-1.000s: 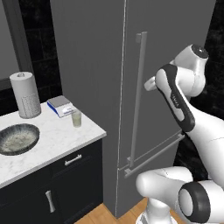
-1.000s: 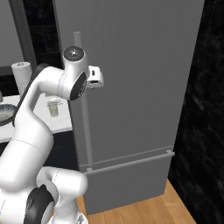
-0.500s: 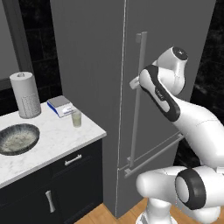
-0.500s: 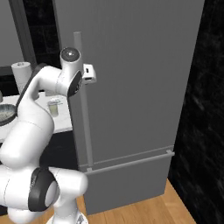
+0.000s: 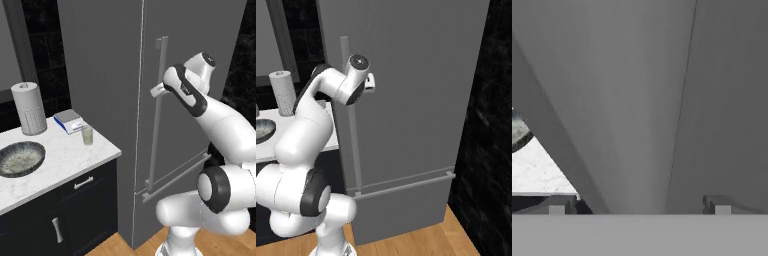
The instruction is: Grab a lemon wedge from the fridge and one ice cube from the ice bowl, and put them in the glass of lemonade.
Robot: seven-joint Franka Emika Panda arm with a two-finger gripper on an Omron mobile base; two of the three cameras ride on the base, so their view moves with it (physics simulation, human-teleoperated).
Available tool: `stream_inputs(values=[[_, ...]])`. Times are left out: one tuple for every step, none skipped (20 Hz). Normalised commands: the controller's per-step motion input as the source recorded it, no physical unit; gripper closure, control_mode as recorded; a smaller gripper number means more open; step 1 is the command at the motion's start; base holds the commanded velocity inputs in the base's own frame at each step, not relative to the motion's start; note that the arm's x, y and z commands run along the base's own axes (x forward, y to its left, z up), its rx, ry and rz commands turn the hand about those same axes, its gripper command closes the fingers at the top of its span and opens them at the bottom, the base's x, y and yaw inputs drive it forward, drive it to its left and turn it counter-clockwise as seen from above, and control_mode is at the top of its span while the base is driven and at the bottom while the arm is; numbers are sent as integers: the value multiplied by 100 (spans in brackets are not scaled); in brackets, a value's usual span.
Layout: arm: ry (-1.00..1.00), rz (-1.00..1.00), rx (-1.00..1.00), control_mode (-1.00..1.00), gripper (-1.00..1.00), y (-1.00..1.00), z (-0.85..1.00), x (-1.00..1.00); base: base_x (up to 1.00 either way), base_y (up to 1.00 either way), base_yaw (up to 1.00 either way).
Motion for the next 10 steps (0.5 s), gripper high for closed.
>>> stream_inputs(values=[[11,9,0,-100,-100,0,-5,43,0,0,0],[8,9,0,-100,-100,0,-9,40,0,0,0],[7,7,0,-100,-100,0,-16,41,0,0,0],[5,7,0,-100,-100,0,-19,42,0,0,0],[2,7,0,-100,-100,0,-23,43,0,0,0],[0,7,0,-100,-100,0,-24,41,0,0,0],[0,7,0,-100,-100,0,-24,39,0,0,0],[0,7,0,-100,-100,0,-26,34,0,0,0],[-1,7,0,-100,-100,0,-30,13,0,0,0],[-16,6,3,-100,-100,0,-35,0,0,0,0]])
